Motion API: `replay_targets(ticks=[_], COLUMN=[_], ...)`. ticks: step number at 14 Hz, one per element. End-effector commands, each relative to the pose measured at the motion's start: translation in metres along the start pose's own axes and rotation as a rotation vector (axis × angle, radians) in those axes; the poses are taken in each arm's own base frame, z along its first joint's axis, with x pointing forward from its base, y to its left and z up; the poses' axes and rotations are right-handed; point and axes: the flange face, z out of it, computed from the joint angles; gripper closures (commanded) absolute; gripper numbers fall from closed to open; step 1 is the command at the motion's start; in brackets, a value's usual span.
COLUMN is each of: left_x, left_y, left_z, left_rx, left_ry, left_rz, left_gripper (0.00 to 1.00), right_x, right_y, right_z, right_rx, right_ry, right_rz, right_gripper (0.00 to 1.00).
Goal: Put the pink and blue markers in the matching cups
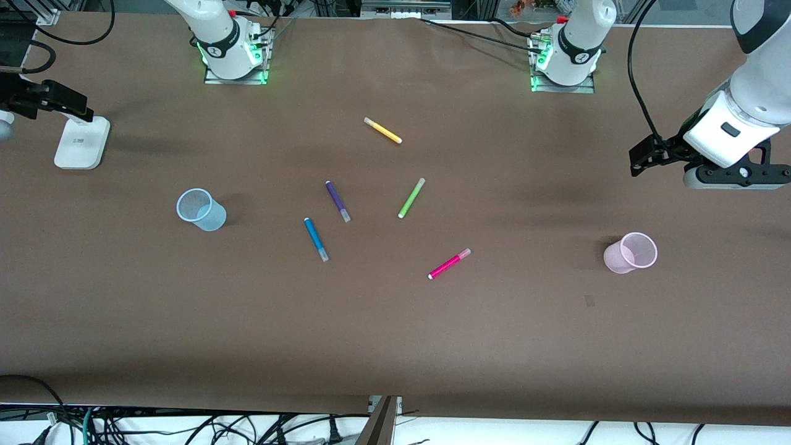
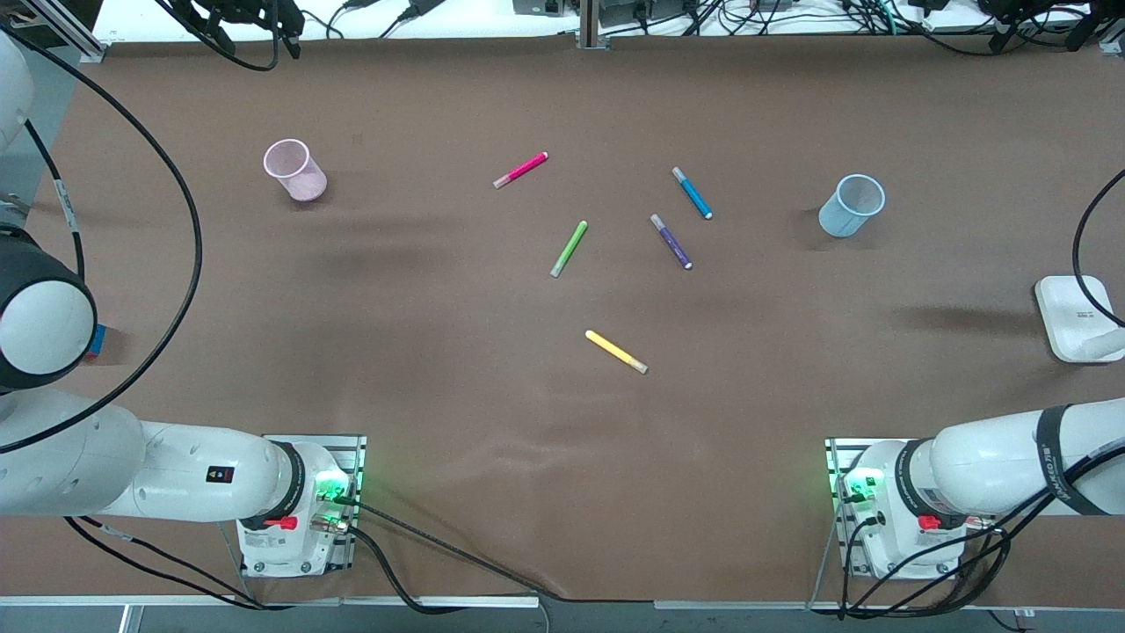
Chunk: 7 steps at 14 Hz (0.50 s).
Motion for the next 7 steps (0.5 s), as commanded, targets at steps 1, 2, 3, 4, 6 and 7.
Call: replay_targets(ticks=[1,2,3,4,6,7], left_x=[0.000,0.000,0.000,0.000,0.000,0.000], left_y=[0.000,0.000,0.000,-0.001,0.000,0.000], left_z=[-0.006,-0.006,-0.006,-0.006,-0.006,-0.006], left_rx=[-0.020,-0.020,-0.020,-0.020,-0.020,-0.020], left_ry=[-0.009,-0.007,-0.007,-0.009,-0.007,-0.007], left_rz=[-0.002,-0.003,-0.003,-0.004,-0.003,-0.003], left_gripper=[0.00,0.00,0.00,0.00,0.00,0.00], right_x=[0.000,0.000,0.001,0.003,0.006,0.009], right_y=[0.006,0.006,0.007,0.005,0.001,-0.004], right_z=[-0.006,-0.006,-0.006,-0.005,-0.002,0.000], right_rx=[0.019,0.019,0.018,0.017,0.017,0.017], right_ry=[-0.005,-0.004,0.001,0.001,-0.002,-0.002], right_rz=[0.008,0.006,0.008,0.005,0.000,-0.001], right_gripper=[0.00,0.00,0.00,0.00,0.00,0.00])
